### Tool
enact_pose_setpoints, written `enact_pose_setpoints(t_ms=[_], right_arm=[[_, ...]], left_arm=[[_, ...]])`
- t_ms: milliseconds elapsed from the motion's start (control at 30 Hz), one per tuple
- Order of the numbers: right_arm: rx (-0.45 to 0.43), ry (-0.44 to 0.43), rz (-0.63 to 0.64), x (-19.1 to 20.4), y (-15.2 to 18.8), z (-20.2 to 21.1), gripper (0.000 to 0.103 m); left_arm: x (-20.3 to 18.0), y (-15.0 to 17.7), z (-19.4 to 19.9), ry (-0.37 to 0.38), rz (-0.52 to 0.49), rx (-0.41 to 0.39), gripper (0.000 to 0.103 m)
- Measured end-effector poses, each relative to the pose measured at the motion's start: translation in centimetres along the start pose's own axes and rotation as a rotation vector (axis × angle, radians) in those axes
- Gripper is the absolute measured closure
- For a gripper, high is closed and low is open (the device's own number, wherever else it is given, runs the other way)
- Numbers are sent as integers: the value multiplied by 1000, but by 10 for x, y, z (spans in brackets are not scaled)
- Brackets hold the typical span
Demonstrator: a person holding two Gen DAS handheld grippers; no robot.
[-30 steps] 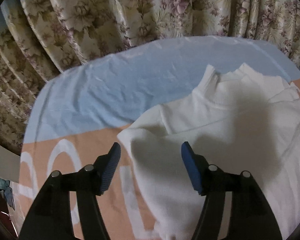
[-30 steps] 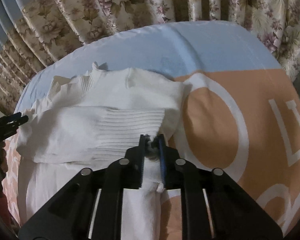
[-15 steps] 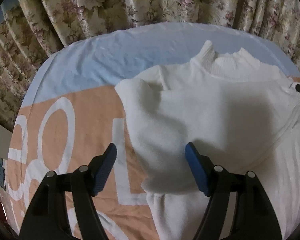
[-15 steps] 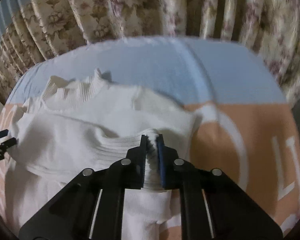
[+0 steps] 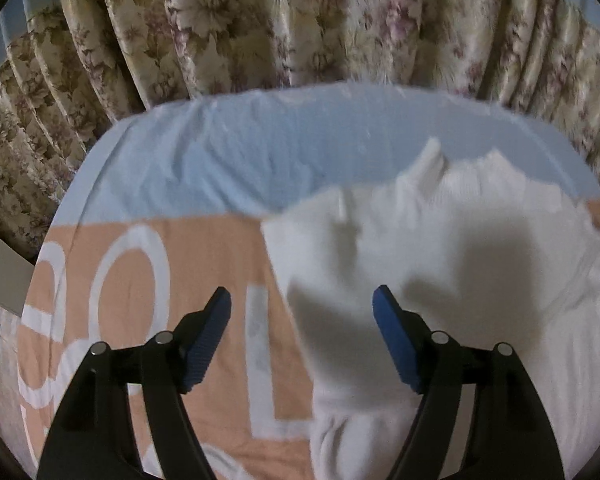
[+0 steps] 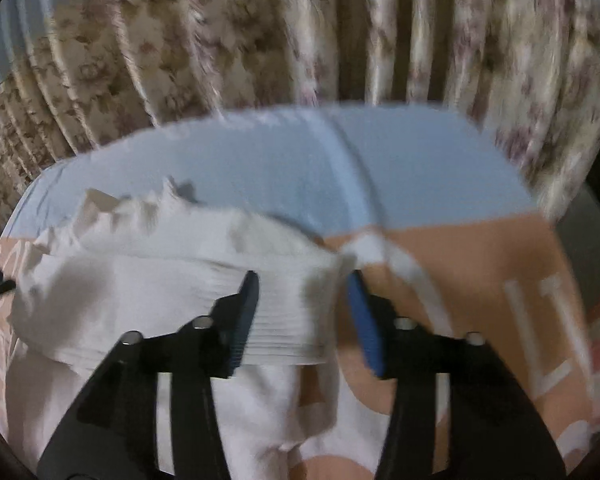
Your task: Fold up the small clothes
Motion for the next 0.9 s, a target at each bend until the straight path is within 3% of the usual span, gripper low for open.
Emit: enact_pose_setpoints(t_ms=[200,300,400,500,567,600,700,800,900], right_arm=[[20,-172,122,94,11,-10,51],[55,-202,209,128,27,-32,51],[81,-171,229,120,35,-42,52],[70,-127,180,88,32,-40,54],[68,-137,137,68,30,-37,74],[63,-129,133,62,30,-35,74],[57,-113,94,46,27,-30,70],[44,-129,45,38,23,-22,48],[11,-142,68,48,21,-4,40]], left_arm=[[-21,-7,-42,-8,-41,43,28],[-17,0,-54,-72,-99,39,25],[1,7,-54,-48,-48,29,16],[7,9,-49,-48,-61,5,14],[5,9,-46,-53,-61,-2,14],[5,9,-44,-61,-56,-2,14],[4,8,-35,-74,-35,5,15],[-3,3,-15,-62,-20,-10,15],[-26,2,8,-12,-6,-33,14]])
Point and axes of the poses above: each gripper's, at about its wrist camera, not at the fingertips, and z roughly against the way its jaws point, x to its left, y to its underside, the point moved 7 cm from there along -z, roughly the way its jaws point, and after that the axes turned 12 degrees about -x, right-handed, at the moved point
